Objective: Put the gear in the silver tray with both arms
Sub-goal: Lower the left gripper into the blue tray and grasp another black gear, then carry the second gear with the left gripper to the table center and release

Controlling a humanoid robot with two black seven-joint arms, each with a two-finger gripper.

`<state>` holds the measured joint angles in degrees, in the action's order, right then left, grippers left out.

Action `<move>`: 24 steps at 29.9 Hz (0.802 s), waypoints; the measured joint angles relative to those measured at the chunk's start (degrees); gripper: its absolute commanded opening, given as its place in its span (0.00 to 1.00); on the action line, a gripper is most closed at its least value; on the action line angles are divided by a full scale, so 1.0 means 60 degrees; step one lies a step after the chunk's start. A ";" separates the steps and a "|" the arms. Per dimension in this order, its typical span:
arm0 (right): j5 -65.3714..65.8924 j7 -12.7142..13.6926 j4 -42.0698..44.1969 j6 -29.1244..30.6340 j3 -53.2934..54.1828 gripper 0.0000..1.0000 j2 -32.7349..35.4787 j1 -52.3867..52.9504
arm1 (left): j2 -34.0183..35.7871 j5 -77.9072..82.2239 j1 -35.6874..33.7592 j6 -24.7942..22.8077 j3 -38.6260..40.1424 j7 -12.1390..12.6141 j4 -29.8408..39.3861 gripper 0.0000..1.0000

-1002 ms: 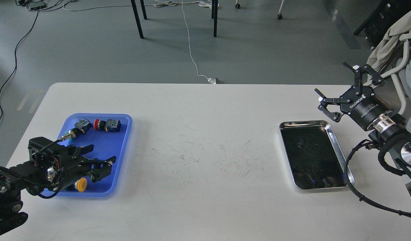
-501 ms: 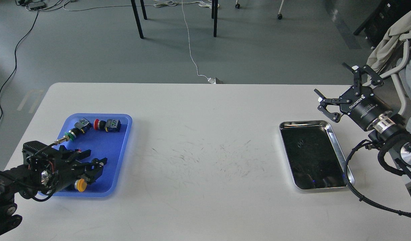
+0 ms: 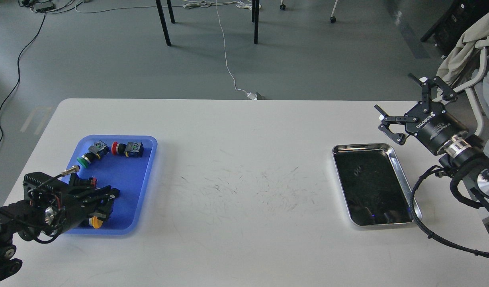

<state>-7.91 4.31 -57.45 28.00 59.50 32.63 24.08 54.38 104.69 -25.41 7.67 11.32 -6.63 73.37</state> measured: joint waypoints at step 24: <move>0.0042 0.0028 0.0477 0.0000 -0.0013 0.97 0.0794 0.0585 | -0.1958 -0.0451 -0.3194 -0.0614 0.0318 0.0957 0.2063 0.10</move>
<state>-7.66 4.47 -54.60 28.00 59.42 37.40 27.59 42.63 101.99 -44.57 3.99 13.23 -0.89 85.75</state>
